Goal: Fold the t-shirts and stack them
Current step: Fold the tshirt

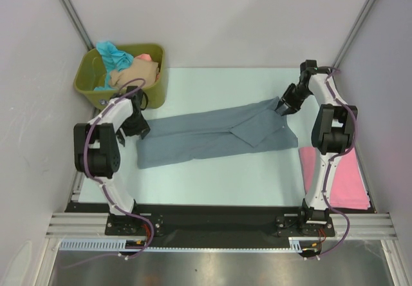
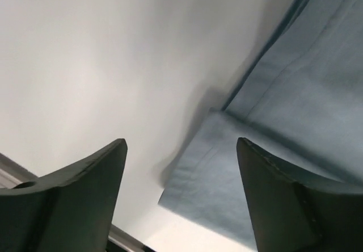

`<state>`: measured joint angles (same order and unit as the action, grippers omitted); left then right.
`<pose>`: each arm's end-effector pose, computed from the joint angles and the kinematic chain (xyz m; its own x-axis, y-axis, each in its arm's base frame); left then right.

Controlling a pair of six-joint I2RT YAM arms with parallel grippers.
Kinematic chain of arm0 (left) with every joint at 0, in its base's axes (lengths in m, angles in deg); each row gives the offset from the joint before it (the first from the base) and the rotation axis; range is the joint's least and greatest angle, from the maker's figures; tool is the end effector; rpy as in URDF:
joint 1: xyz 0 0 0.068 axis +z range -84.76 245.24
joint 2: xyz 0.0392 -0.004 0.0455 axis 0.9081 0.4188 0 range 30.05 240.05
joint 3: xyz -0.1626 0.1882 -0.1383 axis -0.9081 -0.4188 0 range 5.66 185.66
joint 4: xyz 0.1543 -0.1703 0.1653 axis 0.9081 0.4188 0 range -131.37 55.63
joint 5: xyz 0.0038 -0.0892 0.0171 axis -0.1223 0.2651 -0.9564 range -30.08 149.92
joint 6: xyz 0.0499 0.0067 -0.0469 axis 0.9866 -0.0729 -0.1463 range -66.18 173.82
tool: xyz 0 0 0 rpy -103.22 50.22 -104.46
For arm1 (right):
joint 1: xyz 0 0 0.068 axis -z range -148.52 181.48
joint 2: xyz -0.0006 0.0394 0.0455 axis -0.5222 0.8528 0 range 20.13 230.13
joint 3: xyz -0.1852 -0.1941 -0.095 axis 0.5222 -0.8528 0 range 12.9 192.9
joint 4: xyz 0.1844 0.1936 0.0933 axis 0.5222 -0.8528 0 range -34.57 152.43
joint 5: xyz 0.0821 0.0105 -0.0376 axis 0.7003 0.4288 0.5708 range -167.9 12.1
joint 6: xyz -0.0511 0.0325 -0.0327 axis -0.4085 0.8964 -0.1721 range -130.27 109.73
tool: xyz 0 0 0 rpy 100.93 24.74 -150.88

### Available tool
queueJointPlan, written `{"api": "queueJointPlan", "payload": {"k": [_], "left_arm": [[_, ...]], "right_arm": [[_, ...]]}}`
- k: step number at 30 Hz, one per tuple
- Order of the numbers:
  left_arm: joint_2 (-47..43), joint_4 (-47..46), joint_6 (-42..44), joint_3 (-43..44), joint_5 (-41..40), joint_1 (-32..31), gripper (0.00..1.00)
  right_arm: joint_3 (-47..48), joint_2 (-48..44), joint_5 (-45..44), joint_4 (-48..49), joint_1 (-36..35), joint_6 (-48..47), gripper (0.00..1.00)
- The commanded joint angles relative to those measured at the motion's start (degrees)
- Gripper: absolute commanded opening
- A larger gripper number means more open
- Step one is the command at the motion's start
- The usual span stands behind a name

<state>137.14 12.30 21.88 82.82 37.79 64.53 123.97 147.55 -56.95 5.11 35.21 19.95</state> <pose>0.3775 0.0162 0.1710 -0.8271 -0.4799 -0.2927 -0.5516 0.7930 0.2587 0.4977 -0.0125 0.1941 -0.8474 0.5263 -0.0703 0.4478 0.7795 0.4380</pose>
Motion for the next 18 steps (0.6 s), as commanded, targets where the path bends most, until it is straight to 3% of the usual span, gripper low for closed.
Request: {"api": "queueJointPlan", "payload": {"k": [1,2,5,12,15,18], "left_arm": [[-11.36,3.72,-3.2,-2.18,-1.25,0.01,0.86],[-13.38,3.81,-3.73,-4.89,-0.2,0.01,0.87],[-19.97,3.2,-5.84,-11.74,5.33,0.01,0.82],[-25.97,-1.55,-10.15,-22.67,16.32,0.01,0.76],[-25.44,-3.56,-13.13,-25.83,20.8,0.01,0.77],[-25.0,-5.15,-14.9,-27.86,20.11,0.01,0.77]], "right_arm": [[0.75,-4.88,-15.3,-8.42,0.67,-7.18,0.44],[-3.36,-6.72,-19.15,-8.25,0.75,-8.06,0.51],[-15.03,-15.42,-18.59,-5.62,1.19,-8.07,0.57],[-33.7,-26.6,-10.85,2.12,2.77,-1.23,0.57],[-37.31,-29.41,-10.05,5.19,3.92,1.77,0.56],[-38.99,-29.33,-7.25,7.66,4.27,3.62,0.53]]}}
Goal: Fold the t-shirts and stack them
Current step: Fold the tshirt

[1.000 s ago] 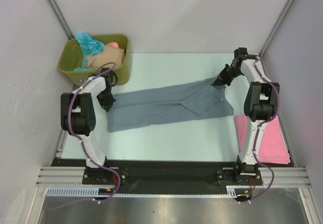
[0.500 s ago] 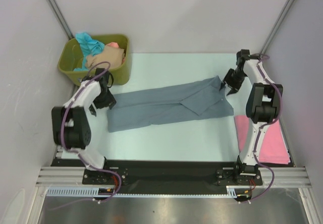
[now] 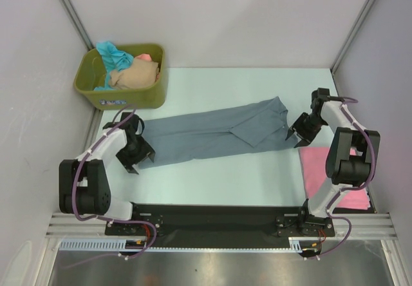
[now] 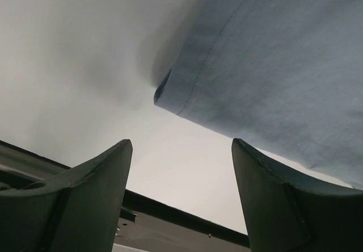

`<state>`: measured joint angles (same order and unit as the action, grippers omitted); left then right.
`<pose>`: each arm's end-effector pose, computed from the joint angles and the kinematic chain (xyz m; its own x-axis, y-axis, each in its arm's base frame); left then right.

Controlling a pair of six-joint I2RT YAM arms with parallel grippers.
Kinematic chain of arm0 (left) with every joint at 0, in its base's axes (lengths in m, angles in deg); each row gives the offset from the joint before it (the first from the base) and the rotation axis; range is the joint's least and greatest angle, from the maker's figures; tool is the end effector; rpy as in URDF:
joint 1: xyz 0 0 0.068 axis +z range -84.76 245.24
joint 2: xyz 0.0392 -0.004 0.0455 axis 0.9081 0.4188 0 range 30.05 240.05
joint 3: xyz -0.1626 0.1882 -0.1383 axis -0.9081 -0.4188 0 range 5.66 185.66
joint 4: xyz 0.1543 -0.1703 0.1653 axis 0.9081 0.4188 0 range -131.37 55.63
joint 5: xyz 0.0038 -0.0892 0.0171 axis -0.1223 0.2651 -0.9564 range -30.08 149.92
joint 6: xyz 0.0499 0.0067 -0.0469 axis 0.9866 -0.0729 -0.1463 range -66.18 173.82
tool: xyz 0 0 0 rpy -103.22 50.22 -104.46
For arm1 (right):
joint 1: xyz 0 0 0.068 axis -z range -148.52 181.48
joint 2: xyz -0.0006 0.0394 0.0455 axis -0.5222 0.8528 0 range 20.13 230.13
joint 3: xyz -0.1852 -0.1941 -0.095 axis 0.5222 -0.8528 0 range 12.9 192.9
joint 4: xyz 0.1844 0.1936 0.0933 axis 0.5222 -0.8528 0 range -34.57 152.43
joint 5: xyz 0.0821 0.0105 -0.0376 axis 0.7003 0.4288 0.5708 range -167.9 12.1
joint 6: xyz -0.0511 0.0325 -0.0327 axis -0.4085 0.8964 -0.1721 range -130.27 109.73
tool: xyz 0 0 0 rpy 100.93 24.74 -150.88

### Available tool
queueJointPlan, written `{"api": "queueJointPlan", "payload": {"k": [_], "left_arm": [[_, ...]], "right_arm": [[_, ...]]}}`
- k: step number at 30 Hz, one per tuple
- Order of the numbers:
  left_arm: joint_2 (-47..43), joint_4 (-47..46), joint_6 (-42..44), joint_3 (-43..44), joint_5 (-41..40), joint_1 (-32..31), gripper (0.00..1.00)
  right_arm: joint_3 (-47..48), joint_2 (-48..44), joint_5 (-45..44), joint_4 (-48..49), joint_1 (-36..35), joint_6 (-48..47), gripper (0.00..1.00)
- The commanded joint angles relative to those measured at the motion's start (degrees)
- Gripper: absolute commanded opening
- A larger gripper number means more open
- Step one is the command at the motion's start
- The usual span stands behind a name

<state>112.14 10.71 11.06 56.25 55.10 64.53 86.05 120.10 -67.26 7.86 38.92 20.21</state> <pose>0.2563 0.0015 0.1695 -0.7315 -0.6675 -0.1389 -0.6725 0.7400 -0.0147 0.3519 -0.0356 0.1909 -0.7943 0.6065 -0.0365 0.5833 0.7780 0.2332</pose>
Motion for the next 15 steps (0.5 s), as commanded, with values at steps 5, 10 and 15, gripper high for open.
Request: {"api": "queueJointPlan", "payload": {"k": [5,10,15], "left_arm": [[1.5,-4.43,-4.26,-0.84,0.87,0.36,0.77],[3.78,-5.67,-4.79,-2.42,1.22,1.93,0.75],[5.8,-6.99,-4.26,-2.69,-0.01,2.64,0.66]], "right_arm": [[-2.22,0.23,4.05,6.49,0.56,4.94,0.49],[-2.39,0.5,3.25,7.02,0.56,5.64,0.5],[-3.09,1.11,2.2,6.58,0.56,5.64,0.53]]}}
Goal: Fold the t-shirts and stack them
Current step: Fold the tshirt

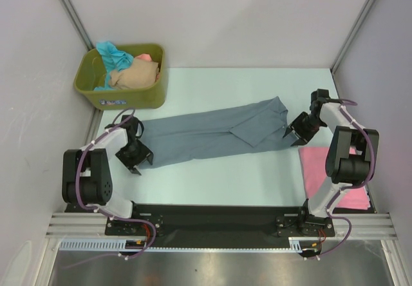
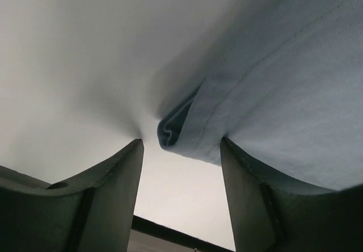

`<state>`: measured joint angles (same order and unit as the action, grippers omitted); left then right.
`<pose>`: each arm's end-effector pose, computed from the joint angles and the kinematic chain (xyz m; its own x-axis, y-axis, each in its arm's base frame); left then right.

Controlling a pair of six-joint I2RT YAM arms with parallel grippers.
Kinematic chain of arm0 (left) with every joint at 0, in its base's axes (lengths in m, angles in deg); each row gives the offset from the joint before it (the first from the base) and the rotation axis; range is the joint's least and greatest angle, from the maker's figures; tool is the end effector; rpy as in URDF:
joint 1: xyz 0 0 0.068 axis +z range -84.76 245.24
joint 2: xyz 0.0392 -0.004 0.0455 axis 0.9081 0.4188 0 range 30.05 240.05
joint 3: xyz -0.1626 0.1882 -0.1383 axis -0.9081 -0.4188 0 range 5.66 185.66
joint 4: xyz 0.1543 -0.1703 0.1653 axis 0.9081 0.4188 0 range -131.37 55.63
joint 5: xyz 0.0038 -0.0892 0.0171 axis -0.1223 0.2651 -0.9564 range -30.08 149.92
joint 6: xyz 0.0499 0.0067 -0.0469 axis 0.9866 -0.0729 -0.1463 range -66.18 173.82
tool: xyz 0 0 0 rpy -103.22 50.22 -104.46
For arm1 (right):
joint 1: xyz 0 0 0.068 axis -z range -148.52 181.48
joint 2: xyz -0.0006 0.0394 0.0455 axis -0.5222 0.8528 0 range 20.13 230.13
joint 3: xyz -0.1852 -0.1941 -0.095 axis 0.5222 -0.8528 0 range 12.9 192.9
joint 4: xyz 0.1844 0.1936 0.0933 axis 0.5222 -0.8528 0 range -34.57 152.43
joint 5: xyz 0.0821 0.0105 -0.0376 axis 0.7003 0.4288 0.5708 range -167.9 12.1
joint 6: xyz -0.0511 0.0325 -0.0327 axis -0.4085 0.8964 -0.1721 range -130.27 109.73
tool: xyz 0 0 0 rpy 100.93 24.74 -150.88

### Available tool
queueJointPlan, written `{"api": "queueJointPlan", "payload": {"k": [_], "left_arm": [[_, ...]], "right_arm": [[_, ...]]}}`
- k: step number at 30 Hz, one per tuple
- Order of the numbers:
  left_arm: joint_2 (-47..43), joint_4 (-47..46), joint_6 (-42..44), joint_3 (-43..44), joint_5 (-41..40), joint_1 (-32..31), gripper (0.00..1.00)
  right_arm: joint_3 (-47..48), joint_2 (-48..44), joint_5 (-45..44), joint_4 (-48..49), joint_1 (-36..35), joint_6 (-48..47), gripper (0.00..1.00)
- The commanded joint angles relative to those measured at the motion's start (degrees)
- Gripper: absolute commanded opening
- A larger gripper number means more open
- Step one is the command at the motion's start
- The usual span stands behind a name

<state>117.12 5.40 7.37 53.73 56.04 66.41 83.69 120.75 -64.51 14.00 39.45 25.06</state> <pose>0.2613 0.0091 0.1381 -0.6686 -0.7369 -0.0998 -0.7401 0.6724 -0.0070 0.3578 -0.0371 0.1783 -0.7400 0.6717 -0.0350 0.6327 0.7128 0.3026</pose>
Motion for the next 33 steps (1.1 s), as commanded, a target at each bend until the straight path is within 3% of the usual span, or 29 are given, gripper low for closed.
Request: {"api": "queueJointPlan", "payload": {"k": [1,7,17,20,21,23,26,33], "left_arm": [[1.43,-1.85,-0.3,0.26,-1.39,0.94,0.61],[2.31,-2.29,1.19,1.49,-3.24,1.12,0.4],[3.11,-1.94,2.95,2.11,-4.82,2.26,0.24],[3.02,-1.67,3.39,1.67,-5.44,3.31,0.17],[2.85,-1.68,3.56,1.41,-5.52,3.75,0.14],[2.14,-1.5,4.0,0.88,-5.96,5.77,0.08],[1.18,-1.59,5.23,0.44,-6.66,8.84,0.0],[-0.67,-1.06,5.15,-1.66,-6.76,11.14,0.02]], "right_arm": [[-0.91,0.54,-0.73,0.35,0.03,0.79,0.54],[-1.35,2.03,-1.96,1.66,0.03,1.32,0.55],[-2.67,4.32,-5.47,4.48,0.65,1.32,0.52],[-2.41,5.9,-7.23,4.92,0.65,0.27,0.39],[-2.58,5.82,-7.76,4.74,0.65,0.09,0.18],[-3.19,5.47,-9.51,3.95,0.56,-0.26,0.0],[-4.94,3.27,-11.71,3.16,0.12,-0.88,0.0],[-8.9,-0.95,-11.19,2.02,-2.34,-0.44,0.0]]}}
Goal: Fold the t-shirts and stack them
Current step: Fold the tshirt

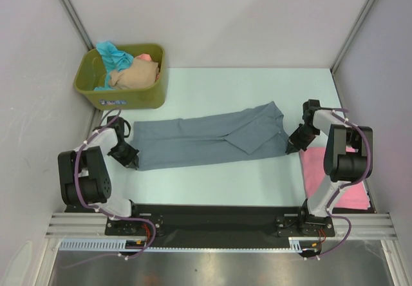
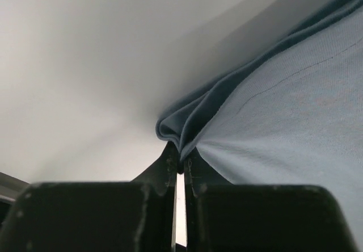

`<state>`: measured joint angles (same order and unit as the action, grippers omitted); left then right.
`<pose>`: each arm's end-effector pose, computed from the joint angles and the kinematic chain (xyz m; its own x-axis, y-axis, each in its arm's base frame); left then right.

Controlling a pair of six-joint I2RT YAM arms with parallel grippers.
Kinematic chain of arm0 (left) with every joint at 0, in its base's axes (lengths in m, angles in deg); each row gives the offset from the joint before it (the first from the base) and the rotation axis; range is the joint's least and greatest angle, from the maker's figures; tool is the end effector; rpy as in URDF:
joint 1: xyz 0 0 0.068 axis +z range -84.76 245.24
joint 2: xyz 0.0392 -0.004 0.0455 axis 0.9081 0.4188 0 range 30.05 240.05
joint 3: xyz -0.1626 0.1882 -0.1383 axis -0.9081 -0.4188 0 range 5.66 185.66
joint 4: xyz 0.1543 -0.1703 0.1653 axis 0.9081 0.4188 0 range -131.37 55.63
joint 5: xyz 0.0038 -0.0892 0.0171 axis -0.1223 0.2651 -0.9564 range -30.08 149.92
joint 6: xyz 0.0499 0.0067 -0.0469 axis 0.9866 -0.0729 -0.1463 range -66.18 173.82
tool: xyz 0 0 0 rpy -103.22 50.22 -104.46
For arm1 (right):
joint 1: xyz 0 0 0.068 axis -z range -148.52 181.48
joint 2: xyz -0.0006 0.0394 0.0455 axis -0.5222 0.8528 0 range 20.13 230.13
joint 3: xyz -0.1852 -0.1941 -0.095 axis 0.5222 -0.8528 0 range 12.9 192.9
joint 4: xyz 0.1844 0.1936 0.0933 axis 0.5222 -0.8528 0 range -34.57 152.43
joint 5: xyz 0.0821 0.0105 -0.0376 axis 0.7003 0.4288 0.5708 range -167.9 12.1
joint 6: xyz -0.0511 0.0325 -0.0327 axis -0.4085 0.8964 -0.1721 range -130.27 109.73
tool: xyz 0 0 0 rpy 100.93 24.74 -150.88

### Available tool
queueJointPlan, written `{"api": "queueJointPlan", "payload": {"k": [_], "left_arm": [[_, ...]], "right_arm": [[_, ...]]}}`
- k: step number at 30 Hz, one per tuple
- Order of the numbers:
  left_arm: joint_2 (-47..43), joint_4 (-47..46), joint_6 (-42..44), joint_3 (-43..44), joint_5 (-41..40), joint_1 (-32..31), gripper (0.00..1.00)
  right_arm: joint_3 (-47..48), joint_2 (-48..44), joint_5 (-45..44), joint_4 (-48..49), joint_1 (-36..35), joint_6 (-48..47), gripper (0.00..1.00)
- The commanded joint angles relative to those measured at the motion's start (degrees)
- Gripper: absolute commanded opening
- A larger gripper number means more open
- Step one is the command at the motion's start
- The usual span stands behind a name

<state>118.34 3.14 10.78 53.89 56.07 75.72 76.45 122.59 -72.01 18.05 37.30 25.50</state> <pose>0.2625 0.0523 0.1341 -0.5873 -0.8012 -0.1149 -0.8053 0.5926 -0.0158 0.3399 -0.0289 0.1331 -0.7497 0.6609 -0.0353 0.6497 0.7451 0.1509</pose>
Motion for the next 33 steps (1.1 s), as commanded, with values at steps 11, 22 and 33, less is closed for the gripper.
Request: {"api": "queueJointPlan", "payload": {"k": [11,22,33], "left_arm": [[-17.44,10.59,-3.8,-5.52,-4.83,1.91,0.55],[-18.58,5.16,13.14,6.44,-2.22,0.6,0.74],[-12.99,-1.35,24.33,8.28,1.4,-3.45,0.64]], "right_arm": [[-1.68,-12.87,-0.09,-6.94,-0.64,-5.61,0.3],[-2.9,-16.14,8.87,-3.27,0.15,-3.61,0.63],[-6.77,-15.0,10.2,2.02,-0.29,-1.58,0.6]]}}
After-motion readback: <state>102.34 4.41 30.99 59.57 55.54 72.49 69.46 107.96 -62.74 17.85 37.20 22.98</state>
